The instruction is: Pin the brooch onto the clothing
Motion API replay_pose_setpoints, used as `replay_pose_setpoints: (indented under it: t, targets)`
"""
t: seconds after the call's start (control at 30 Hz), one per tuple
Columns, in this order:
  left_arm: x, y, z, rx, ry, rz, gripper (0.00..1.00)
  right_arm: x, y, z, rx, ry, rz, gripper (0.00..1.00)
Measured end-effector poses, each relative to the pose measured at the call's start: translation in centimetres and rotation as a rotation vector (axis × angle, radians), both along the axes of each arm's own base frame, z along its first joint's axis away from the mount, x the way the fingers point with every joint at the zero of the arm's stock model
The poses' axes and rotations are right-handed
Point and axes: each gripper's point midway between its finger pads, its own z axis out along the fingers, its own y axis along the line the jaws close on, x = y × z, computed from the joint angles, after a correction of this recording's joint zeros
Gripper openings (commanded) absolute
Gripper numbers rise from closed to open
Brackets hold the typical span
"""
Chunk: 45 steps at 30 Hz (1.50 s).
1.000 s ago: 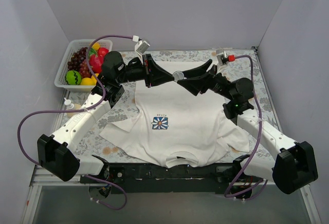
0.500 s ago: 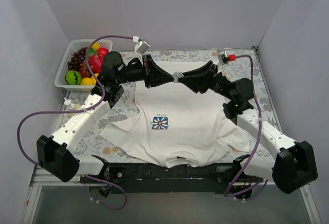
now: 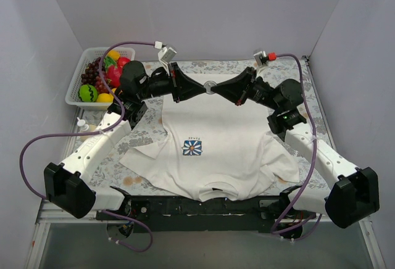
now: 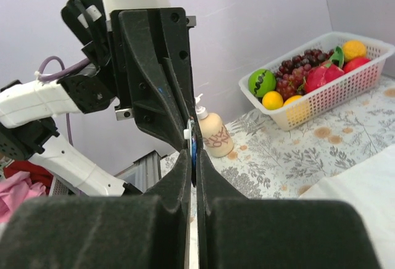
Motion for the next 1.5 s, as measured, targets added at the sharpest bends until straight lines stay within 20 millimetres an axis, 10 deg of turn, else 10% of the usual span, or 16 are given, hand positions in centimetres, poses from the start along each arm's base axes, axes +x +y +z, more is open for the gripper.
replay_pose_setpoints:
  t: [1.0, 1.1, 1.27, 1.5]
  targets:
    - [4.6, 0.1, -1.4, 0.065, 0.068, 0.211, 0.00, 4.3, 1.0, -1.6, -0.293, 0.059, -0.129, 0.01]
    - [4.3, -0.3, -1.3, 0.064, 0.066, 0.213, 0.00, 3.7, 0.5, -1.4, -0.293, 0.013, -0.142, 0.42]
    - [2.7, -1.3, 0.3, 0.029, 0.030, 0.191, 0.00, 3.0, -0.2, -2.8, -0.319, -0.025, -0.164, 0.76]
    - [3.1, -1.1, 1.4, 0.002, 0.009, 0.240, 0.00, 2.6, -0.3, -4.3, -0.353, -0.044, -0.159, 0.82]
